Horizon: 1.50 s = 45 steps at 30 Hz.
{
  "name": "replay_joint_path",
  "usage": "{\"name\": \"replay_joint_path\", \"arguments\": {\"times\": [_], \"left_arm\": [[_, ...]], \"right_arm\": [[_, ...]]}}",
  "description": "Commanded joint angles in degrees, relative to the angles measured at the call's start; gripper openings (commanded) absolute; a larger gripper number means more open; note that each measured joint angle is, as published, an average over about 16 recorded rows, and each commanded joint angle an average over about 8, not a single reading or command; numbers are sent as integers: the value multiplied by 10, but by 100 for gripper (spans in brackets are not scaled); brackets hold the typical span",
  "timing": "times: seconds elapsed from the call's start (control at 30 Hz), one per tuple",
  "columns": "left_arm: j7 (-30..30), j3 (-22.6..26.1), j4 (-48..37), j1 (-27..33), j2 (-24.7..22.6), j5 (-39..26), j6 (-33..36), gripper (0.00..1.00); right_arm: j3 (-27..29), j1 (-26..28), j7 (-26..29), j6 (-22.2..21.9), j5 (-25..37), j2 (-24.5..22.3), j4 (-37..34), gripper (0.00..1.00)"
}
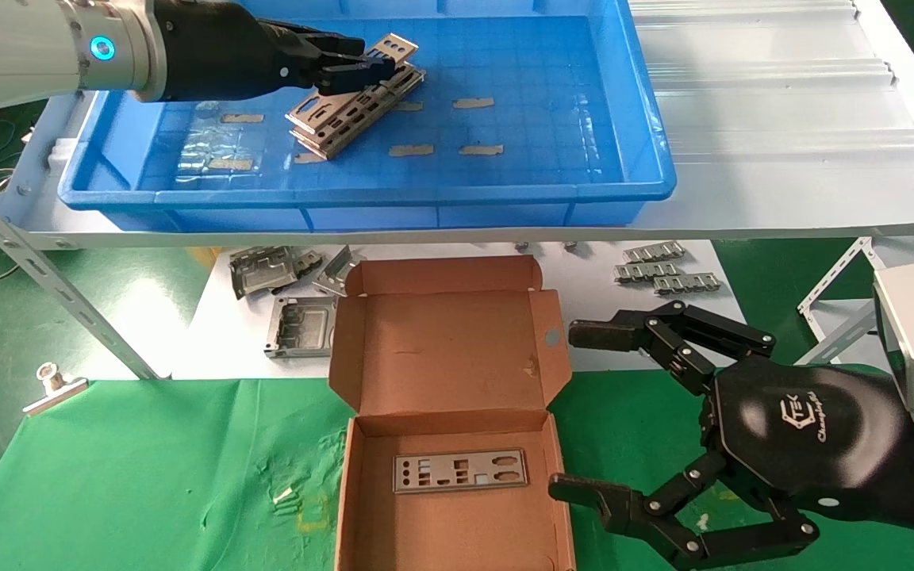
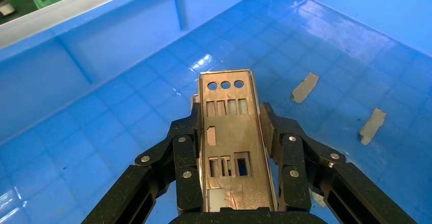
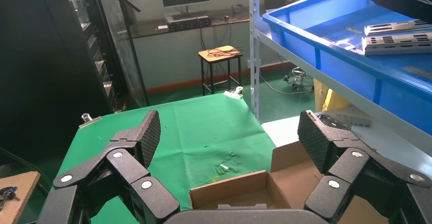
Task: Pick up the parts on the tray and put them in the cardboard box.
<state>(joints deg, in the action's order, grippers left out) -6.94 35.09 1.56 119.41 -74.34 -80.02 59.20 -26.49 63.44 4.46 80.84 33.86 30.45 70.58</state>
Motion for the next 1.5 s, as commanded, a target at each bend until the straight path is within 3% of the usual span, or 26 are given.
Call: {"name": "replay_joint_path", "arguments": {"times": [0.03,0.27,0.53,0.73,0.87,1.1,1.2,1.33,1.5], "left_arm": [[0,-1,-1,2,1,1,2,0],[24,-14,10,6,28,21,74,0],[78,-34,40,-10,80,54,205,0],[134,-50,92,-60,124,87,299,0],[148,-50,179,-119,161,127,325,0],[184,-34,456,-293,262,206,301,0],[205,-32,545,-375,284,217,265,0],[204,-25,595,-452,273,208,195,0],[214,-5,599,-499,227,162,107,0]], "right_arm": [[0,0,0,0,0,0,0,100],[0,0,0,0,0,0,0,100],[0,0,0,0,0,0,0,100],[0,0,0,0,0,0,0,100],[0,0,0,0,0,0,0,100],[0,0,0,0,0,0,0,100],[0,0,0,0,0,0,0,100],[0,0,0,0,0,0,0,100],[0,0,0,0,0,0,0,100]]}}
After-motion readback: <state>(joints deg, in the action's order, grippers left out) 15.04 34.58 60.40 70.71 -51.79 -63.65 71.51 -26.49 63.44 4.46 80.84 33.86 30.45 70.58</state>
